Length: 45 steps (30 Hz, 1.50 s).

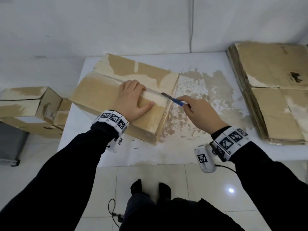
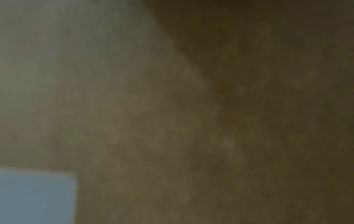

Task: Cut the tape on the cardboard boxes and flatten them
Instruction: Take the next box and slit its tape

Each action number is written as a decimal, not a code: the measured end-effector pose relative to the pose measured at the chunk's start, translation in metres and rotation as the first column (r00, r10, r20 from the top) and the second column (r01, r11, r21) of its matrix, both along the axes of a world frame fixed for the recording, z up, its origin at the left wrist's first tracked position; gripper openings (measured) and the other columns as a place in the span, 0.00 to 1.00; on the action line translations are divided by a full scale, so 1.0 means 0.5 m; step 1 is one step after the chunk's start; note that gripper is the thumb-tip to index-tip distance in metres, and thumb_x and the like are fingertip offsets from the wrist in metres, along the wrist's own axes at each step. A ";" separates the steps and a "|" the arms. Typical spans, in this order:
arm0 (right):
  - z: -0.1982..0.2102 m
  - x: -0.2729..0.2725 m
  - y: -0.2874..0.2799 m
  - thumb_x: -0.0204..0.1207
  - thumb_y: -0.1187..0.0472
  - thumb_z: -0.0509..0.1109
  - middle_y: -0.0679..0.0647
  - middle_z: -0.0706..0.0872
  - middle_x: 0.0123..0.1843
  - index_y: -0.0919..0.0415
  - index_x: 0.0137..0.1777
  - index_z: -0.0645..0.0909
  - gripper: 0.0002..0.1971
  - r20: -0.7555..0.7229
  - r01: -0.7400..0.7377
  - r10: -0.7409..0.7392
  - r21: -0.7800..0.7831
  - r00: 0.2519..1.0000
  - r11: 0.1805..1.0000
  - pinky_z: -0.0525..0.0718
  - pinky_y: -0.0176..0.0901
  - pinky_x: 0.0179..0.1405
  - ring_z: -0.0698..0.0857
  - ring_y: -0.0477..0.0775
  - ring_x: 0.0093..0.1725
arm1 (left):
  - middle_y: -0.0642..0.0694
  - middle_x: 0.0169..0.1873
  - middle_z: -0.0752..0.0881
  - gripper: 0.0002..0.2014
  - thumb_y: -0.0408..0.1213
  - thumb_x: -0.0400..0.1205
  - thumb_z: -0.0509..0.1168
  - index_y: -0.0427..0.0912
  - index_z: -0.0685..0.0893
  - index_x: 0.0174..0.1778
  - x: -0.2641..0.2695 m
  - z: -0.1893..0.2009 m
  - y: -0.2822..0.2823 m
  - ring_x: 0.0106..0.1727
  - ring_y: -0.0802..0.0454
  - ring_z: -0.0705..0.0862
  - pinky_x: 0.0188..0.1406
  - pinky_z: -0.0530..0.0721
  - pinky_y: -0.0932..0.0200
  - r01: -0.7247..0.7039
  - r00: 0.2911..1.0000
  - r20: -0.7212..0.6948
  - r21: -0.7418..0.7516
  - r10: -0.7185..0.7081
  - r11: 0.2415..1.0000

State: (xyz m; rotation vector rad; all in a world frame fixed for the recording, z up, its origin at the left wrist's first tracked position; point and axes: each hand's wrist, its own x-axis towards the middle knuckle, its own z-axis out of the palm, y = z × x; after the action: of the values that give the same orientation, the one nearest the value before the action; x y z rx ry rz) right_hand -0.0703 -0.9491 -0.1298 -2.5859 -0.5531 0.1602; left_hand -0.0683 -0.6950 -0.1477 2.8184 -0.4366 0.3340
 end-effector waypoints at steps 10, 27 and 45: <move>0.037 0.043 -0.028 0.85 0.60 0.57 0.52 0.79 0.29 0.47 0.66 0.79 0.15 -0.421 -0.136 0.168 0.105 0.892 0.985 0.69 0.37 0.22 0.71 0.49 0.24 | 0.41 0.50 0.76 0.28 0.61 0.79 0.52 0.37 0.77 0.53 0.000 0.008 -0.008 0.56 0.43 0.71 0.64 0.64 0.45 -0.032 0.987 0.160 -0.002 0.031 1.000; -0.013 -0.009 -0.036 0.81 0.63 0.66 0.49 0.80 0.41 0.48 0.67 0.81 0.17 0.103 -0.110 0.110 -0.007 0.989 0.994 0.74 0.43 0.35 0.77 0.51 0.37 | 0.35 0.72 0.71 0.21 0.49 0.84 0.56 0.38 0.82 0.64 0.031 0.089 -0.078 0.70 0.36 0.70 0.71 0.67 0.43 -0.581 0.714 -0.555 -0.128 0.428 0.803; -0.021 0.047 -0.056 0.84 0.61 0.59 0.57 0.88 0.44 0.55 0.70 0.78 0.16 0.100 0.197 -0.204 0.071 0.974 0.978 0.75 0.41 0.29 0.82 0.53 0.34 | 0.44 0.48 0.83 0.12 0.46 0.80 0.68 0.44 0.78 0.37 0.040 0.075 -0.111 0.51 0.45 0.80 0.56 0.76 0.53 -0.732 0.670 -0.661 -0.509 0.339 0.453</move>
State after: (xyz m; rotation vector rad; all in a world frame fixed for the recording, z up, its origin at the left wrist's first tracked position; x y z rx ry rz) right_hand -0.0467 -0.9771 -0.1402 -2.5821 -0.3246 -0.0619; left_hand -0.0482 -0.7507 -0.1101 1.9717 0.6626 -0.0833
